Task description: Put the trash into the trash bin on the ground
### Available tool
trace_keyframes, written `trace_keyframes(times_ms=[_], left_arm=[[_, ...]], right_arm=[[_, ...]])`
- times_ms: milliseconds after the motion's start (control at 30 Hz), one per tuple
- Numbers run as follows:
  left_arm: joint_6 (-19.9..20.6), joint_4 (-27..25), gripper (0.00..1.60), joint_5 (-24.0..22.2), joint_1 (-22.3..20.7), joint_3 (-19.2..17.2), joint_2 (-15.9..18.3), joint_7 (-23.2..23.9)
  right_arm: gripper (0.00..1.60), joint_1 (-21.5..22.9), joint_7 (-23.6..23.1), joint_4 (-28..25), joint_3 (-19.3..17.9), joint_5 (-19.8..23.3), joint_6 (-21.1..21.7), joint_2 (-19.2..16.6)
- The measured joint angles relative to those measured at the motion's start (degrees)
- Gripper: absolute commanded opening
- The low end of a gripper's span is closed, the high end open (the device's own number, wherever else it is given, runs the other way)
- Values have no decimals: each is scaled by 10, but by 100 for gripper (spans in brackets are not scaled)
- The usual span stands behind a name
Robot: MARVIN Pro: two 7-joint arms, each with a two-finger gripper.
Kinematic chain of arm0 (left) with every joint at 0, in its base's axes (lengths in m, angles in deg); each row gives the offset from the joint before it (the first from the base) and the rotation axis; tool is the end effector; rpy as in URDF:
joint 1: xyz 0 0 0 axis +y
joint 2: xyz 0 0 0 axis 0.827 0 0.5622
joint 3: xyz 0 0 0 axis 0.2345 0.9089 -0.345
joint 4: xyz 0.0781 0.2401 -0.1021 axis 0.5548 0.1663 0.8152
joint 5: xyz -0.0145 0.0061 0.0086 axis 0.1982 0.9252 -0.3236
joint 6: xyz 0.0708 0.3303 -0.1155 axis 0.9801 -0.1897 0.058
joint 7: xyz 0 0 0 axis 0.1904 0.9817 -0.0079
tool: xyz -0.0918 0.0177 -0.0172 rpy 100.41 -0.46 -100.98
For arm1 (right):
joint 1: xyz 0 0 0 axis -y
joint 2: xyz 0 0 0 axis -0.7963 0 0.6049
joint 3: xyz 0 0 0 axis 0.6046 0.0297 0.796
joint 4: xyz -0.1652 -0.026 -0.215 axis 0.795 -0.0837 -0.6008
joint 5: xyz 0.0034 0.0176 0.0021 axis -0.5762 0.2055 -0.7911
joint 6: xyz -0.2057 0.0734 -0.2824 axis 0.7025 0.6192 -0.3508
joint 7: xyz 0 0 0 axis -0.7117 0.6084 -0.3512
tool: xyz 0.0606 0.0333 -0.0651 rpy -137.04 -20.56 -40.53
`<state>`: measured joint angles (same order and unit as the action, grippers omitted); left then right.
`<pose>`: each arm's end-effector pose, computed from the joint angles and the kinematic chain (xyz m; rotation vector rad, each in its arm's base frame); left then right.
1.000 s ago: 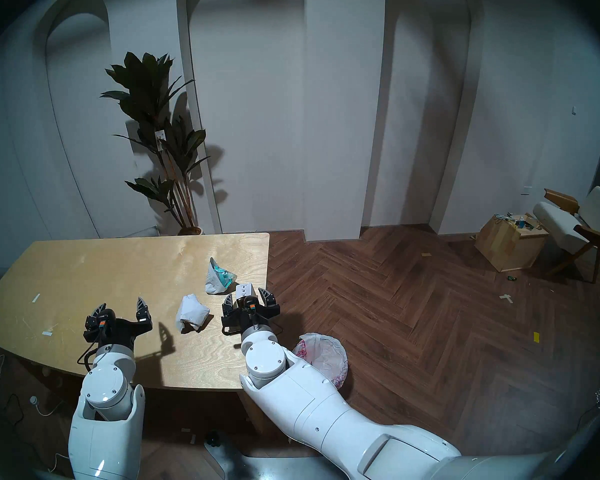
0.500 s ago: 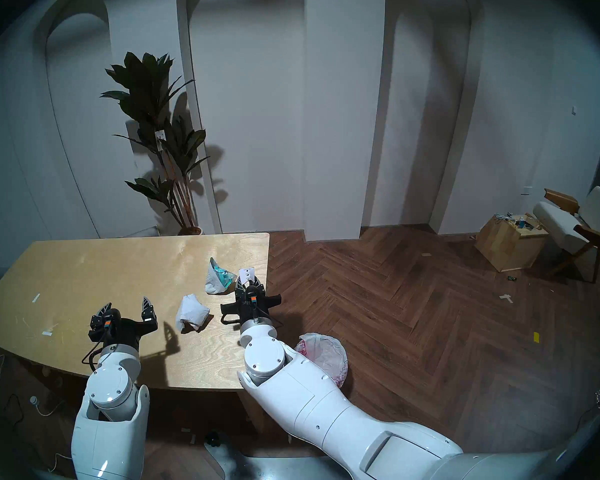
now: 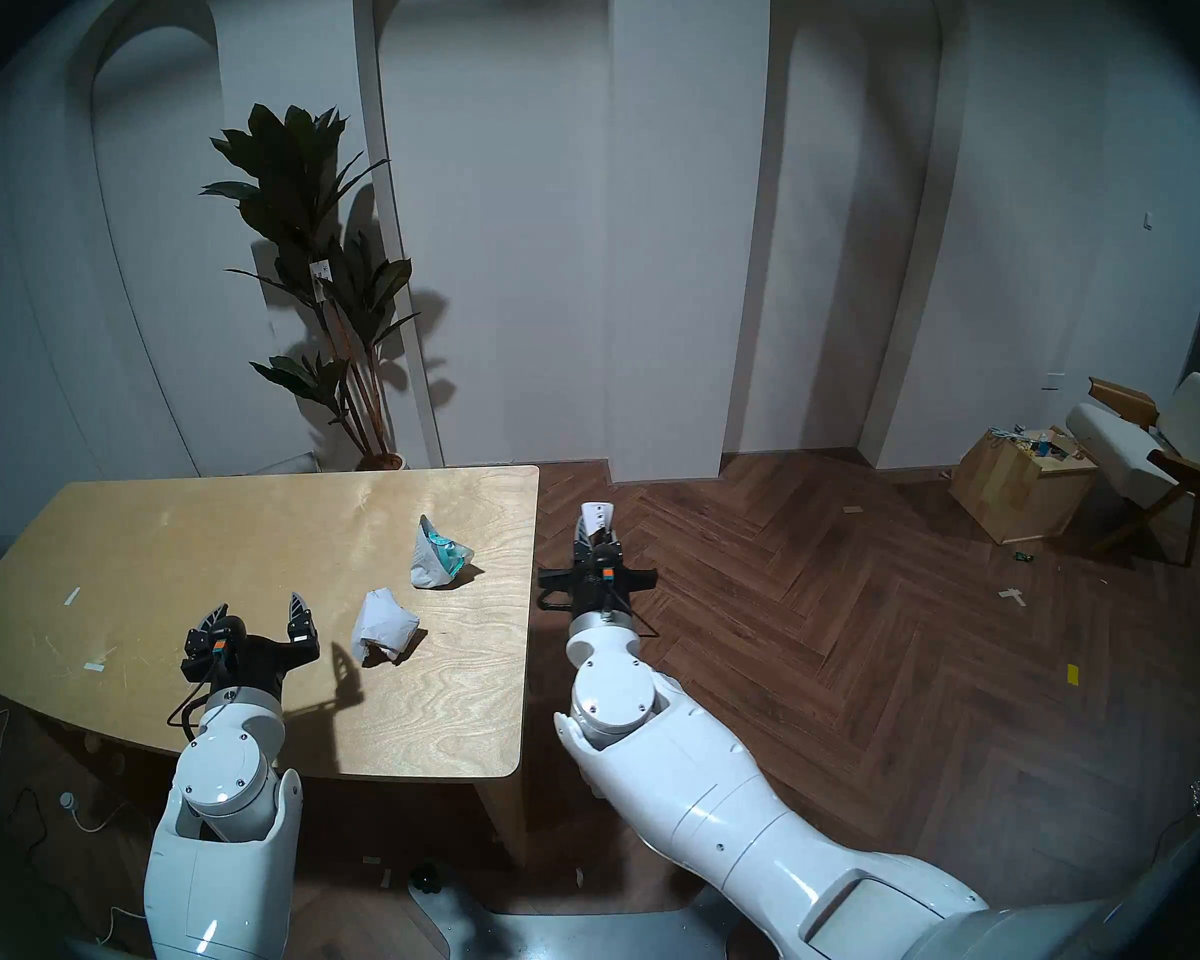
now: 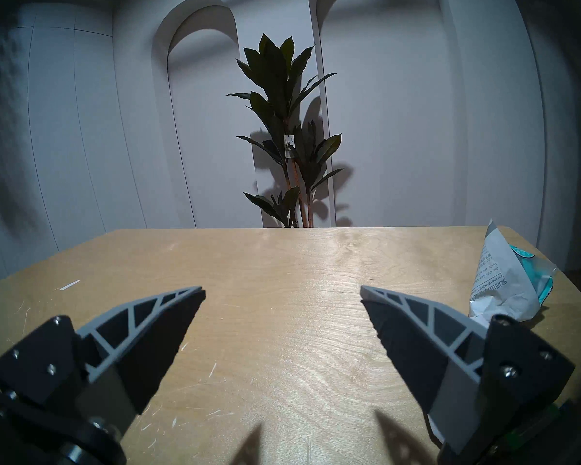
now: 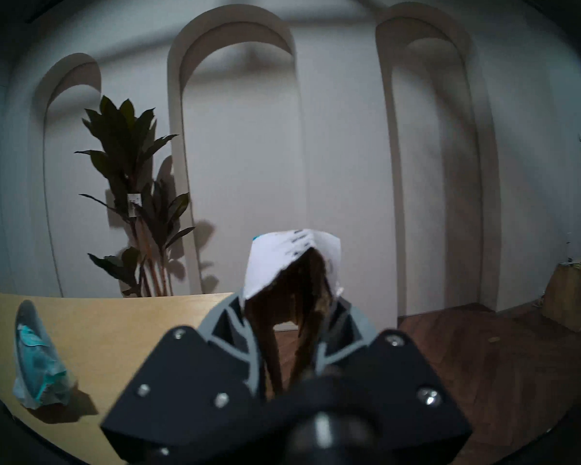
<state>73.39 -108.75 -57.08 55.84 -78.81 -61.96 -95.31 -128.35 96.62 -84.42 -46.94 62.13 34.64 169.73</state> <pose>0.3511 0.1268 -0.3113 -2.0564 -0.2837 -1.8426 0.4683 0.1538 -0.3433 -2.0664 0.0952 -2.2619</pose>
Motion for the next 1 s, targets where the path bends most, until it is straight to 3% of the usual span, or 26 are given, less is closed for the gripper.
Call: trace_keyframes(times_ms=[267,433,700,1000], left_arm=[[0,0,160,0,0,-1,1,0],[1,0,160,0,0,-1,1,0],[1,0,160,0,0,-1,1,0],[1,1,160,0,-1,-1,2,0]], right_arm=[[0,-22,-18,-5,-28,38,6,-44],[0,-17,-41,55,-35,55,-6,-49],[0,4,-58,152,-42,78,-14,-32],[0,50,-76,252,-51,90,-13,10]])
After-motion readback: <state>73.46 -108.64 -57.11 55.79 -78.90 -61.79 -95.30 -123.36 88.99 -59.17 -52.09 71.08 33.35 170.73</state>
